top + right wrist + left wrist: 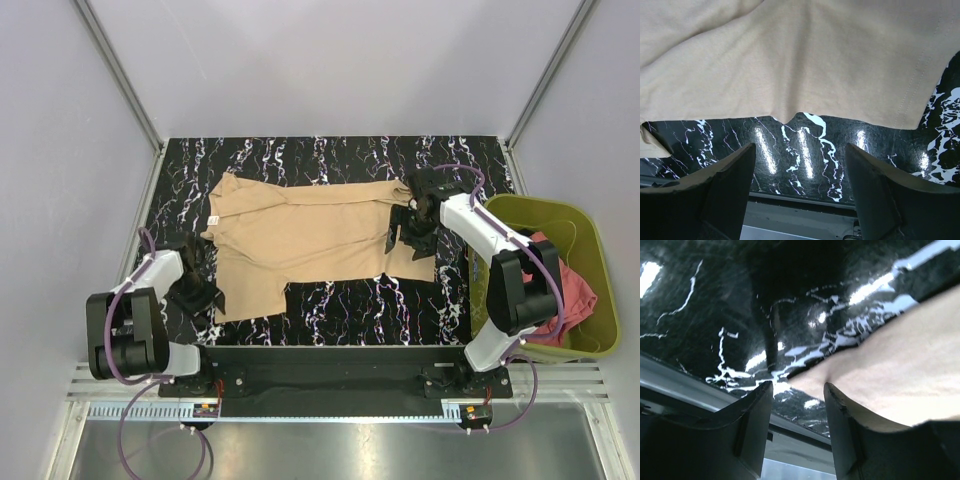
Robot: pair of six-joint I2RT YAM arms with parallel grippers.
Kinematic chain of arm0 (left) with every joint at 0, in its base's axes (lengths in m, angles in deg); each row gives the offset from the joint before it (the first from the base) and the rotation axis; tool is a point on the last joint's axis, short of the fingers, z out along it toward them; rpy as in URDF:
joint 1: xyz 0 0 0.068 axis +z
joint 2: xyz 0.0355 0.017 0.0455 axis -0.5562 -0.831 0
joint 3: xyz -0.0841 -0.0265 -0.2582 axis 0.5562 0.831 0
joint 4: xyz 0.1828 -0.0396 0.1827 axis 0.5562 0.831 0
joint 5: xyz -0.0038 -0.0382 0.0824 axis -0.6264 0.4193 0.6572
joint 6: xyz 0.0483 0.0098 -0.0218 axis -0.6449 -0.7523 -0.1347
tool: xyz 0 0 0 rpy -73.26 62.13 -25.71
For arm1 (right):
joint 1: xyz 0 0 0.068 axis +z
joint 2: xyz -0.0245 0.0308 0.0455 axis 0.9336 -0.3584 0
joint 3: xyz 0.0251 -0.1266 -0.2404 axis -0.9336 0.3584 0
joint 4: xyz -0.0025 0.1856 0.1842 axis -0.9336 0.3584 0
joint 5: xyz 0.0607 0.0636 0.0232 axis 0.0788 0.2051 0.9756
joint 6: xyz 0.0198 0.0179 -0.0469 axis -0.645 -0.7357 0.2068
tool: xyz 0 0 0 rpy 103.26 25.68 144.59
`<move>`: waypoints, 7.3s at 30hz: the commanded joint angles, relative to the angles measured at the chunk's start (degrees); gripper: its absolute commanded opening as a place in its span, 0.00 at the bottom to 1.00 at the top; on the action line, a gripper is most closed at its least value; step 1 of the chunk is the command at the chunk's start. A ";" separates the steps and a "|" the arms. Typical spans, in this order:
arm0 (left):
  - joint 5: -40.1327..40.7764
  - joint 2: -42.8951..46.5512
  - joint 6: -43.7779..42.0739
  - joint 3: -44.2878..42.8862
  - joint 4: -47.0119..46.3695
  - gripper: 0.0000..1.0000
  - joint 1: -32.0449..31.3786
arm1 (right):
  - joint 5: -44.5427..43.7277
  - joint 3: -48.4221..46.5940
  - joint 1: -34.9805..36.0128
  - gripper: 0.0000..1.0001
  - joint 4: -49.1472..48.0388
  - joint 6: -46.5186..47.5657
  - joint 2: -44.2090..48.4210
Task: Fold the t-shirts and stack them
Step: Flatten the tshirt out, then fold the tshirt
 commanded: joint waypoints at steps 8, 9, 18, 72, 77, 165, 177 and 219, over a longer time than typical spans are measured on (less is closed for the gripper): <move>0.29 -4.75 0.59 -0.04 -3.97 0.36 -0.81 | 0.36 0.40 -0.31 0.79 -1.22 -1.44 2.51; 0.46 -4.92 0.42 -0.22 -4.32 0.30 -0.81 | 0.27 0.57 -0.23 0.79 -1.31 -1.61 2.86; 0.64 -0.81 -3.80 -4.69 -3.80 0.00 -0.89 | 2.81 4.17 -1.98 0.78 -1.04 -3.80 4.36; -0.86 2.10 -15.50 -22.10 -6.78 0.00 -0.81 | -13.53 20.62 -6.91 0.09 -8.17 -25.09 5.84; -1.20 5.26 -13.21 -22.72 -7.92 0.00 -0.81 | -13.88 14.91 -6.91 0.00 -4.83 -19.47 9.19; -14.03 -36.67 -3.10 -55.78 -48.71 0.00 -3.35 | -15.99 -36.42 -13.23 0.11 -37.18 7.01 -33.43; -15.53 -22.77 -4.94 -44.95 -38.97 0.00 -3.53 | -14.15 -35.29 -15.26 0.00 -27.24 2.35 -29.75; -15.97 -18.72 -10.75 -39.15 -25.06 0.00 -1.16 | -8.43 -34.23 -16.84 0.02 -4.56 1.02 -25.17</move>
